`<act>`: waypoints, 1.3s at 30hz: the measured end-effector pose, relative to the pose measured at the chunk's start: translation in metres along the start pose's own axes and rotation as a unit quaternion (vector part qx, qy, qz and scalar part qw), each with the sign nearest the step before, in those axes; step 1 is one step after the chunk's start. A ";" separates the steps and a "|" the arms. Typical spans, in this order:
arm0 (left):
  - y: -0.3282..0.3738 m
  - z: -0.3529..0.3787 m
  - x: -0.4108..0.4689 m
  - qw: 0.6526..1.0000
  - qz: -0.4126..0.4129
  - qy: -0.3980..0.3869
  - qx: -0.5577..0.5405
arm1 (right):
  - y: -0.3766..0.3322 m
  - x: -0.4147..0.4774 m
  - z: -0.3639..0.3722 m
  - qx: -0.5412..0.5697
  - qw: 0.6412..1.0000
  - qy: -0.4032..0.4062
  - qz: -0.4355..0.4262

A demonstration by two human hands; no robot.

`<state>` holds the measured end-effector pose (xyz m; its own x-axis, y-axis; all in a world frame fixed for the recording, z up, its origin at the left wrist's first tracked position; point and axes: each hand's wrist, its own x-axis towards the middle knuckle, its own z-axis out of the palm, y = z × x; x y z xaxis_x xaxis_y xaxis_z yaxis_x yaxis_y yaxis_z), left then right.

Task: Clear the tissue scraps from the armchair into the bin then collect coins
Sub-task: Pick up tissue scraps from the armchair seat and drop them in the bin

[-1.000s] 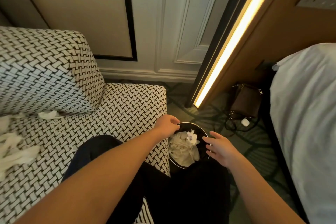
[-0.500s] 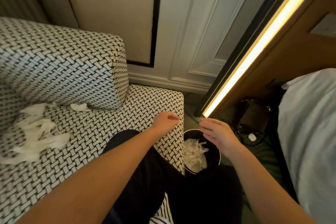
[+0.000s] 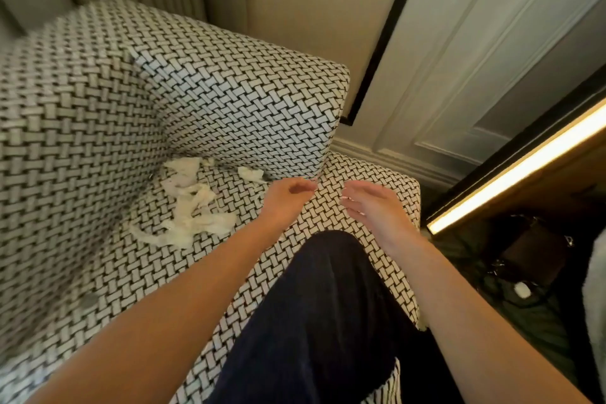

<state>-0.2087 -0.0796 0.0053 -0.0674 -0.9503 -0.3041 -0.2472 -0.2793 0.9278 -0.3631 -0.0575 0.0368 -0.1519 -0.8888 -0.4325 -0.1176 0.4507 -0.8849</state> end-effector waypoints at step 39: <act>-0.121 -0.116 -0.043 0.924 -0.125 0.356 -0.055 | 0.031 0.019 0.125 -0.405 0.866 -0.178 -0.234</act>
<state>-0.0634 -0.0214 -0.0685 0.6414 -0.6926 -0.3300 -0.0657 -0.4781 0.8758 -0.2469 -0.0710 -0.0210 0.3933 -0.8947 -0.2119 -0.7561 -0.1836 -0.6282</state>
